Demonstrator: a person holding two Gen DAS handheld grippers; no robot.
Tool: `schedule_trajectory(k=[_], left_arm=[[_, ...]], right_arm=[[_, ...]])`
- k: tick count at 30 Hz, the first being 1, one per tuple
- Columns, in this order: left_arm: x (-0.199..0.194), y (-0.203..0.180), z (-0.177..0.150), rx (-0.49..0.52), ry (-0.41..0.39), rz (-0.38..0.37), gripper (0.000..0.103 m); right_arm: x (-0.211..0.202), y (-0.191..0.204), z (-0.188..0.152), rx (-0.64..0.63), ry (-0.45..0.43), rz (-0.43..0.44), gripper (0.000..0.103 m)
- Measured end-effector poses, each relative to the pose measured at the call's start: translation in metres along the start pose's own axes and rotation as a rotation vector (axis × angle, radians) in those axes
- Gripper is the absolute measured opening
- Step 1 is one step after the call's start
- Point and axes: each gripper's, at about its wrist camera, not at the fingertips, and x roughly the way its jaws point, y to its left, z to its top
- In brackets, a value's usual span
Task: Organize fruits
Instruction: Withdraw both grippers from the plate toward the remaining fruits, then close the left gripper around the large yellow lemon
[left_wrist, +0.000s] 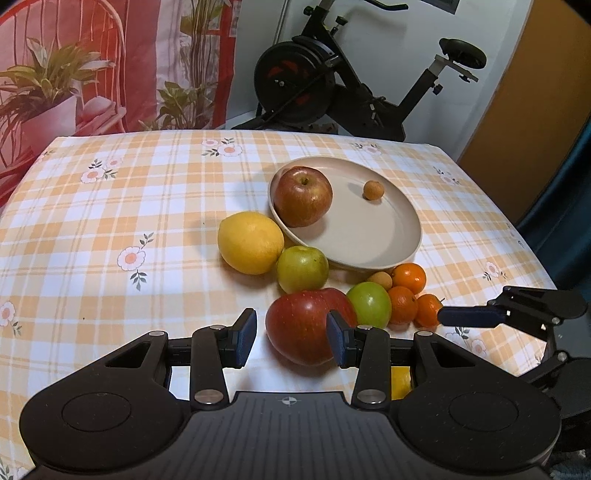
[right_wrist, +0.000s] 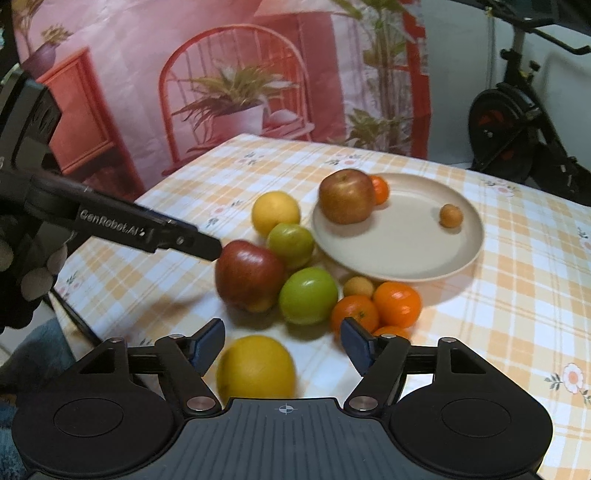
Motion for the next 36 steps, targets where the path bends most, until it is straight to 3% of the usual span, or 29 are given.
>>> schedule_trajectory(k=[12,18,24,36], left_arm=[[0.004,-0.005,-0.011,-0.018,0.023,-0.031,0.044],[0.008,-0.011,-0.014,-0.017,0.034,-0.060,0.044],[0.014,-0.023,-0.019,-0.007,0.052,-0.106,0.044],[0.022,-0.036,-0.023,-0.007,0.075,-0.149,0.044]], right_arm=[[0.010,0.008,-0.019,-0.023,0.102,0.021,0.069],[0.007,0.003,-0.027,-0.019,0.104,0.021,0.064],[0.003,0.003,-0.031,-0.023,0.103,0.056,0.052],[-0.002,0.001,-0.033,-0.017,0.089,0.050,0.051]])
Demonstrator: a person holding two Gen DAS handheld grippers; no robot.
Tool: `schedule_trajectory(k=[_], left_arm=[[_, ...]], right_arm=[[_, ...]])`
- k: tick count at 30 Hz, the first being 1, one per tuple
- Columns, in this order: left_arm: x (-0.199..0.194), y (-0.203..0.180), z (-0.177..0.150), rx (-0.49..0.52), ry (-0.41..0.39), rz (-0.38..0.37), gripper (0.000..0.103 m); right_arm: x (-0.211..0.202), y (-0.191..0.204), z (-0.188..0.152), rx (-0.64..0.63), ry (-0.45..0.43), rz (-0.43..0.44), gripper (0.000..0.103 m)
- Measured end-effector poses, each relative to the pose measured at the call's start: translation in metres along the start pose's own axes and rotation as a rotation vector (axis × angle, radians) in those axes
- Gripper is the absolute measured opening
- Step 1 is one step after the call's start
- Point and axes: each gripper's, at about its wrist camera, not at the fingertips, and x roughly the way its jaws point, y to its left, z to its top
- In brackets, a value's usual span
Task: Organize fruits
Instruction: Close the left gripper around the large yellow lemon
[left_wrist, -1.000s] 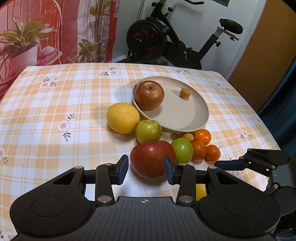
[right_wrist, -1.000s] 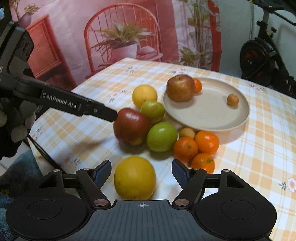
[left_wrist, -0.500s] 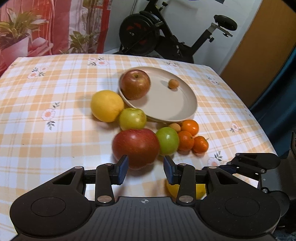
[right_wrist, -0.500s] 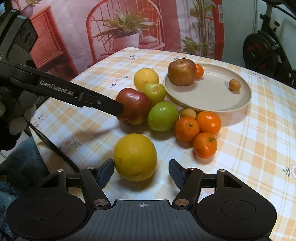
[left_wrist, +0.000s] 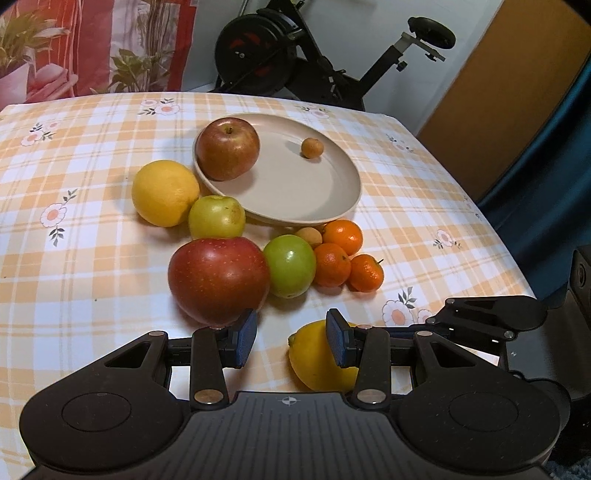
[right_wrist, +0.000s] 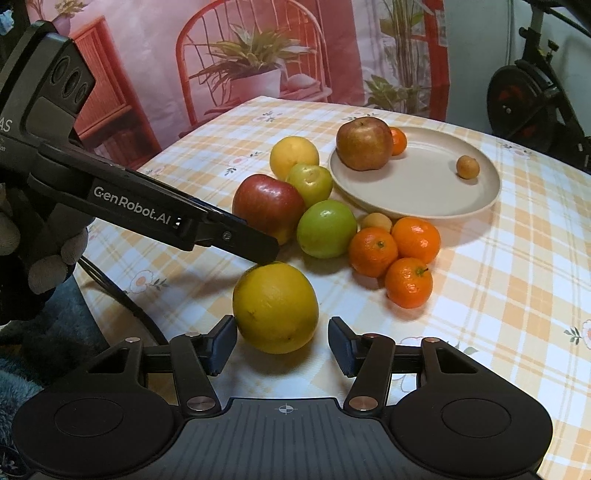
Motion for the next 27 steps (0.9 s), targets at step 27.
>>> schedule_trajectory(k=[27], left_arm=[[0.014,-0.012,-0.010,-0.089,0.025,-0.148,0.048]], right_arm=[[-0.001,-0.009,-0.011,0.049,-0.003,0.037,0.047]])
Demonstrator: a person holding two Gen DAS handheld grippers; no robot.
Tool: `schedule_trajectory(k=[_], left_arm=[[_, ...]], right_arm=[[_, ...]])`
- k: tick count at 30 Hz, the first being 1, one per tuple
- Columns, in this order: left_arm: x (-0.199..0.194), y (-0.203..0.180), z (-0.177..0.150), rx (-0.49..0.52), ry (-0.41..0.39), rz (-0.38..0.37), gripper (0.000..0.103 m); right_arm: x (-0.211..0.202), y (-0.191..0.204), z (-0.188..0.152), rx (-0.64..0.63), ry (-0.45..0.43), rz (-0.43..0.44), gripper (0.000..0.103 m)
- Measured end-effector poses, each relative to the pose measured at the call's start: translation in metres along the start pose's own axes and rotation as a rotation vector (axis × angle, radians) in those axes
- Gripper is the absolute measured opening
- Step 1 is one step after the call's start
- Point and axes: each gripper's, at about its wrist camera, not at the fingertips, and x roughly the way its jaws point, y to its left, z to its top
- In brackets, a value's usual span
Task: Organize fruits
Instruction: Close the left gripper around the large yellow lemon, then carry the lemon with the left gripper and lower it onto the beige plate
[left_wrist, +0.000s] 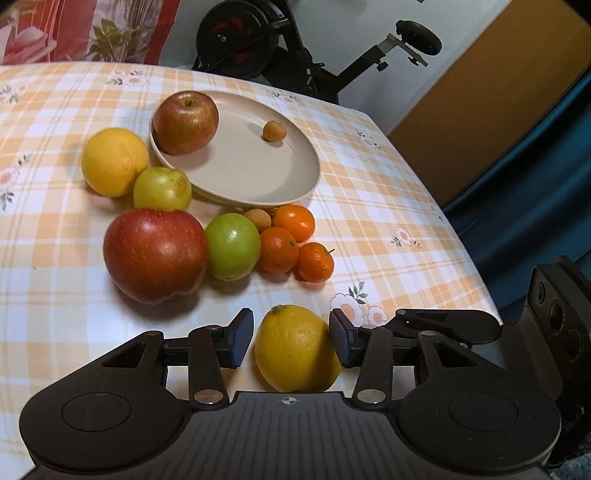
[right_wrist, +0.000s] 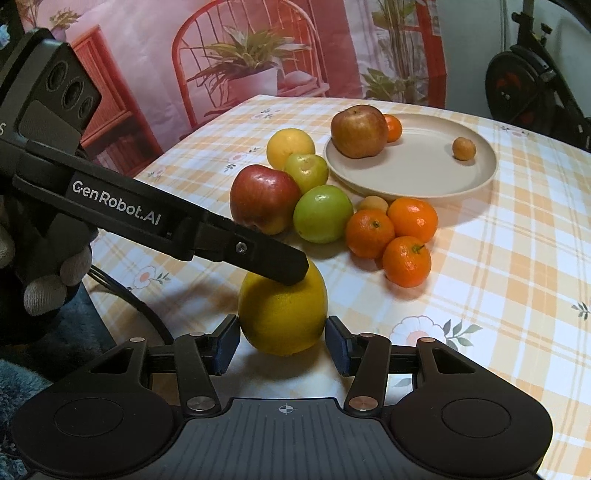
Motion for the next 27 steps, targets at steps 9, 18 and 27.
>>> schedule_trajectory(k=[9,18,27], left_arm=[[0.0030,0.0022,-0.0028,-0.022,0.004,-0.025,0.048],[0.0046,0.0043,-0.0027,-0.027,-0.001,-0.029,0.049],[0.0061,0.0046,-0.0028,-0.035,-0.001,-0.026,0.050]], right_arm=[[-0.0004,-0.0020,-0.0023,0.020,-0.009,0.007,0.048],[0.0017,-0.0069,-0.0034,0.053,-0.015,0.018,0.049],[0.0020,-0.0066,-0.0029,0.070,-0.018,0.026,0.047]])
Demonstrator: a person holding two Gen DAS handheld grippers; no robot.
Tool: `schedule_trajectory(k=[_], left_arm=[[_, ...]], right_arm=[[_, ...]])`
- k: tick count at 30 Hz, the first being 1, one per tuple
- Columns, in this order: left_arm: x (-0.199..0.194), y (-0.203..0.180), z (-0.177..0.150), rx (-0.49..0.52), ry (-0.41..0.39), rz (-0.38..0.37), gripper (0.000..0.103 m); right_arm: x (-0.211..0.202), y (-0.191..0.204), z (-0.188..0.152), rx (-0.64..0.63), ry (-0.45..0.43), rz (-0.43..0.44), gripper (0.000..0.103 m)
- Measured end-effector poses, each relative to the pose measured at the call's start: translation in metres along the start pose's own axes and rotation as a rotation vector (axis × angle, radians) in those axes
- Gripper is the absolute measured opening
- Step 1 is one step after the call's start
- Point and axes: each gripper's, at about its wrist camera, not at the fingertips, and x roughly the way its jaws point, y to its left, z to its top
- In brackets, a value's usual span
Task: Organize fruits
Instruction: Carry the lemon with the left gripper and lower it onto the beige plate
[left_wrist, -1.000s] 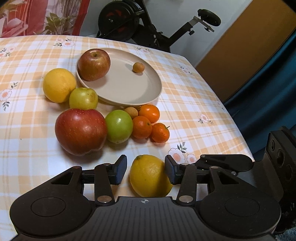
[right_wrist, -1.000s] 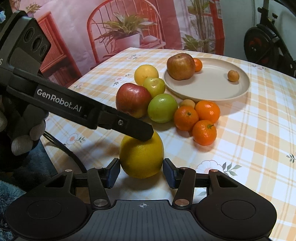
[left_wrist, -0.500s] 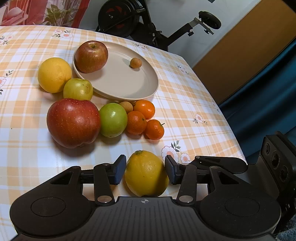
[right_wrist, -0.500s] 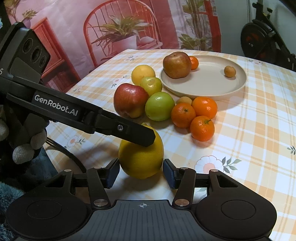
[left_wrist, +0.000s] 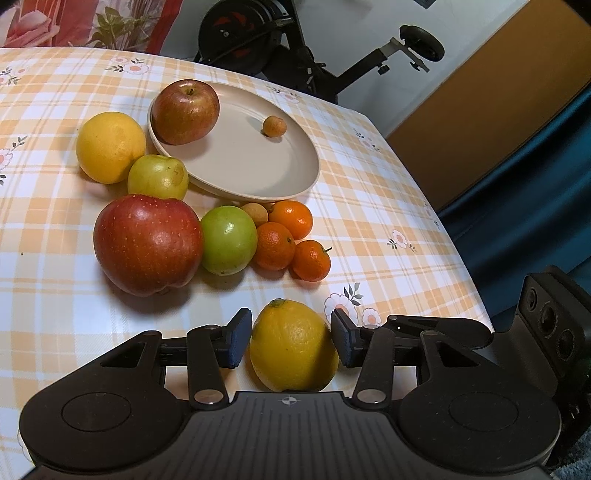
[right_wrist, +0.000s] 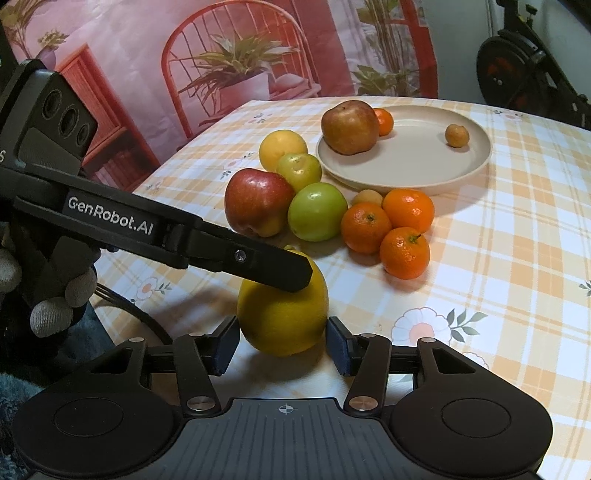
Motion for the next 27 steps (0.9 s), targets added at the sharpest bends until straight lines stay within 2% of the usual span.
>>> schedule_trajectory(k=[4,10,20,27], left_arm=[[-0.002,-0.002,0.002,0.001,-0.013,-0.001,0.050],[-0.016,-0.011,0.020,0.025,-0.074,-0.003,0.049],[-0.032,-0.030,0.076,0.046,-0.192,-0.013,0.049],[-0.022,-0.033,0.114,0.054,-0.209,0.008,0.049]], right_arm=[[-0.003,0.001,0.001,-0.003,-0.017,-0.009,0.047],[-0.015,0.000,0.015,-0.022,-0.089,-0.020,0.047],[-0.035,-0.011,0.076,-0.108,-0.189,-0.068,0.047],[-0.027,-0.031,0.116,-0.140,-0.209,-0.088,0.047]])
